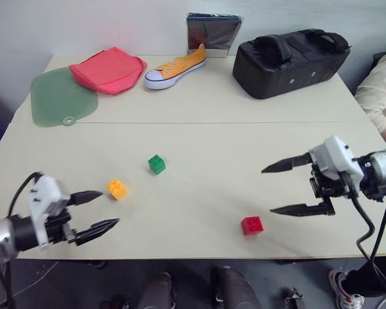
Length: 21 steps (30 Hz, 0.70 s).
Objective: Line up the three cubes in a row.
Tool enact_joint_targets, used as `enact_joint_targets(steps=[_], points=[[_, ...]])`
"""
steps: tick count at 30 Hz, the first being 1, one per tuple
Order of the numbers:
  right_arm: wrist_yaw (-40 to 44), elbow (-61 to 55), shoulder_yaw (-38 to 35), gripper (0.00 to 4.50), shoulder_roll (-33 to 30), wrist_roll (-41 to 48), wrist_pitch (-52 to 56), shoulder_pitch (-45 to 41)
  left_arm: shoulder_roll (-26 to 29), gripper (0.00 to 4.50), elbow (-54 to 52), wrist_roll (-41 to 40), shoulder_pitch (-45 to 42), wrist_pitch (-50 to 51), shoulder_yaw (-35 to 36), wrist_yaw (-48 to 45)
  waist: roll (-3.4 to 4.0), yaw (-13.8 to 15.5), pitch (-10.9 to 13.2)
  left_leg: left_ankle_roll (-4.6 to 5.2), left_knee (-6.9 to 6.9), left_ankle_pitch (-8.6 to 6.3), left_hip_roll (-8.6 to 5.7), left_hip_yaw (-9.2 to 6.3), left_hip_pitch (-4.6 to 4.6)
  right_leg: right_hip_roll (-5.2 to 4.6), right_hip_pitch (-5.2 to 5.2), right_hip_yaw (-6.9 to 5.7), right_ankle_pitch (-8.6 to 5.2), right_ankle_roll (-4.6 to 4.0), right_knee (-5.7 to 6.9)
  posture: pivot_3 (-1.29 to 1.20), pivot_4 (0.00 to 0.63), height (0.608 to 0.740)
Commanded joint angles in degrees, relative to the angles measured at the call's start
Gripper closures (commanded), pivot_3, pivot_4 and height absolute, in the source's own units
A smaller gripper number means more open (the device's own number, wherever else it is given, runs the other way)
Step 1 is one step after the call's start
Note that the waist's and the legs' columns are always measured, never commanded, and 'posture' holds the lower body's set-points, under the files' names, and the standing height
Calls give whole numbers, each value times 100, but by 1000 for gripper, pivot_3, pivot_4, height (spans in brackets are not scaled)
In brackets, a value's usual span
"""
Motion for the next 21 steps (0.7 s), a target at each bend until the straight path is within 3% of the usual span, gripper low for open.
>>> enact_joint_targets(steps=[1, 7, 12, 18, 21], points=[[-178, 201, -9, 22, 201, 220, 233, -429, -26, 0, 328, 358, 464, -503, 495, -138, -1, 20, -1, 8, 0, -5, -1, -1, 0, -1, 1, -1, 0, -1, 1, 0, 150, 740], [-184, 350, 103, 22, 296, 119, 246, -625, -44, 0, 842, 551, 698, -1015, 575, -249, -1, 21, -1, 25, -7, -20, -5, -1, -4, -10, 2, -4, -1, -3, -16, 0, 150, 740], [-385, 263, 131, 22, 406, 52, 197, -643, 470, 0, 742, 722, -506, -843, -334, 228, -2, 45, -1, 24, -8, -20, -6, -4, -5, -12, 3, -9, 0, -1, -15, 0, 150, 740], [-698, -36, 179, 22, 551, -109, 105, -481, 1223, 0, 819, 723, -3274, 551, -2611, 556, -2, 16, -2, 3, -10, -8, -8, -3, -13, -11, -4, -8, 4, 4, -12, 0, 150, 740], [-785, -186, 116, 22, 582, -72, 129, -324, 759, 0, 1578, 1317, -5082, 1464, -3932, 1176, -2, 27, -2, 4, -6, -7, -14, 1, -17, -6, -6, -6, 8, 11, 3, 0, 150, 740]])
